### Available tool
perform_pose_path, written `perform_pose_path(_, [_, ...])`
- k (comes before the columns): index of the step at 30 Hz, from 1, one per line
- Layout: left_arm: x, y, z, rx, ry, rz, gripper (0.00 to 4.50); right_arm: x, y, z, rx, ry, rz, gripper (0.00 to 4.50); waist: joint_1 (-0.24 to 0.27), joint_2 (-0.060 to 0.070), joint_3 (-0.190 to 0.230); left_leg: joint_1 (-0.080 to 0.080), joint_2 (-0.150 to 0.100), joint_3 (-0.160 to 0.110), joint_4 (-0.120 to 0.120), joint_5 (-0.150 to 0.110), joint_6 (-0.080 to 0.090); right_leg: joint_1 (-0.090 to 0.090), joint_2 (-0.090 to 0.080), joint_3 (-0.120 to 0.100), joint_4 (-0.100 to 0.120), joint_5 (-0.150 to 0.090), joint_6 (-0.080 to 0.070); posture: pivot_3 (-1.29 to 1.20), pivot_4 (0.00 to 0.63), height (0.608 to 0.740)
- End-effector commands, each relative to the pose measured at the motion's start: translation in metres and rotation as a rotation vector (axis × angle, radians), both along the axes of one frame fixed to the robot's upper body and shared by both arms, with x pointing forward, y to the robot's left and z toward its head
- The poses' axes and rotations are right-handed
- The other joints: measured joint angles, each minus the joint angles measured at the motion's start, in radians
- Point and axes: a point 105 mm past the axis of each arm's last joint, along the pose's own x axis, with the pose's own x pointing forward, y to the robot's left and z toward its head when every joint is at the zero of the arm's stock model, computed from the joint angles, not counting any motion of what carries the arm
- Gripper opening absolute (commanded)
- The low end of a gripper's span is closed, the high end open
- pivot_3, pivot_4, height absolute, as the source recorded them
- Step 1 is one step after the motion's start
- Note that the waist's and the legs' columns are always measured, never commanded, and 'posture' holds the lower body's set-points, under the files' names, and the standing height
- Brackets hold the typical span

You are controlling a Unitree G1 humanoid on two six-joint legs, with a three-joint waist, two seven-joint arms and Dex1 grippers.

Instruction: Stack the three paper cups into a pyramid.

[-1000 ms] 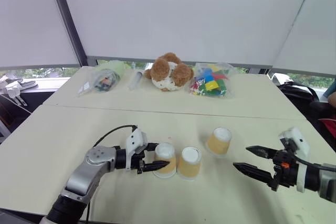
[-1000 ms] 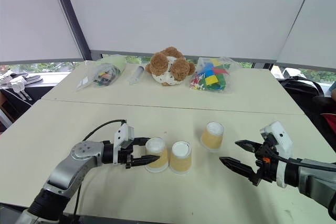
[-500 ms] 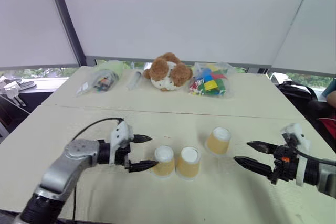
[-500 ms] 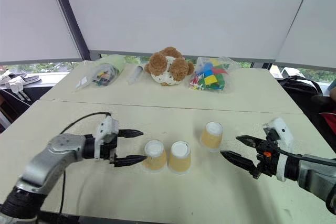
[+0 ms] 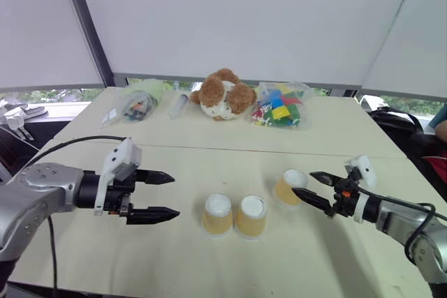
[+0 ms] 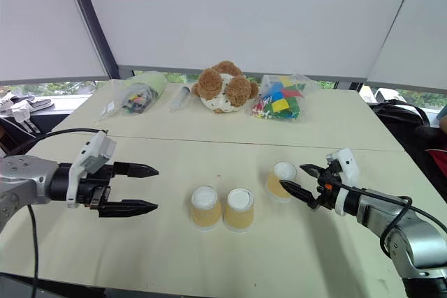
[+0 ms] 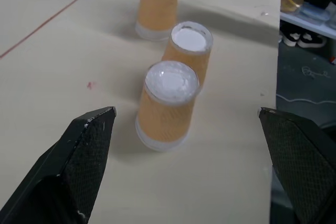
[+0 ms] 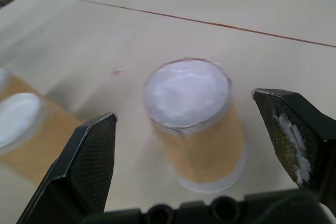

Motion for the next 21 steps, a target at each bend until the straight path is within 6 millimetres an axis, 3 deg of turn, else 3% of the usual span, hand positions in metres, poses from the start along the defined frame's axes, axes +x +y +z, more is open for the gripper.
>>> perform_pose_path(1, [0.000, -0.001, 0.011, -0.012, -0.057, 0.015, 4.47, 0.005, 0.008, 0.008, 0.000, -0.055, 0.043, 4.50, -0.001, 0.000, 0.000, 0.000, 0.000, 0.000, 0.000, 0.000, 0.000, 0.000, 0.000, 0.000, 0.000, 0.000, -0.001, 0.00, 0.150, 0.740])
perform_pose_path(9, [0.006, -0.010, 0.004, -0.041, -0.078, 0.025, 4.47, 0.016, 0.013, 0.002, 0.011, -0.051, 0.060, 4.50, 0.000, 0.000, 0.000, 0.000, 0.000, 0.000, 0.000, 0.000, 0.000, 0.000, 0.000, 0.000, 0.000, 0.000, 0.000, 0.00, 0.150, 0.740])
perform_pose_path(12, [0.007, -0.011, 0.003, -0.041, -0.085, 0.028, 4.50, 0.018, 0.013, 0.001, 0.015, -0.056, 0.061, 3.64, -0.001, 0.000, 0.000, 0.000, 0.000, 0.000, 0.000, 0.000, 0.000, 0.000, 0.000, 0.000, 0.000, 0.000, 0.000, 0.00, 0.150, 0.740])
perform_pose_path(15, [0.008, -0.010, 0.003, -0.040, -0.090, 0.028, 4.50, 0.018, 0.015, 0.000, 0.013, -0.054, 0.072, 2.29, -0.001, 0.000, 0.000, 0.000, 0.000, 0.001, 0.000, 0.000, 0.000, 0.000, 0.000, 0.000, 0.000, 0.000, 0.000, 0.00, 0.150, 0.740])
perform_pose_path(18, [0.008, -0.010, 0.003, -0.043, -0.092, 0.029, 4.50, 0.020, 0.016, 0.003, 0.000, -0.063, 0.077, 2.27, -0.001, 0.000, 0.000, 0.000, 0.000, 0.001, 0.000, 0.000, 0.000, 0.000, 0.000, 0.000, 0.000, 0.000, 0.000, 0.00, 0.150, 0.740])
perform_pose_path(21, [0.007, -0.010, 0.002, -0.053, -0.090, 0.037, 4.50, 0.024, 0.021, 0.033, 0.008, -0.141, 0.084, 2.27, -0.002, 0.001, 0.001, 0.000, 0.000, 0.001, 0.000, 0.000, 0.000, 0.000, 0.000, 0.000, 0.000, 0.000, 0.000, 0.00, 0.150, 0.740])
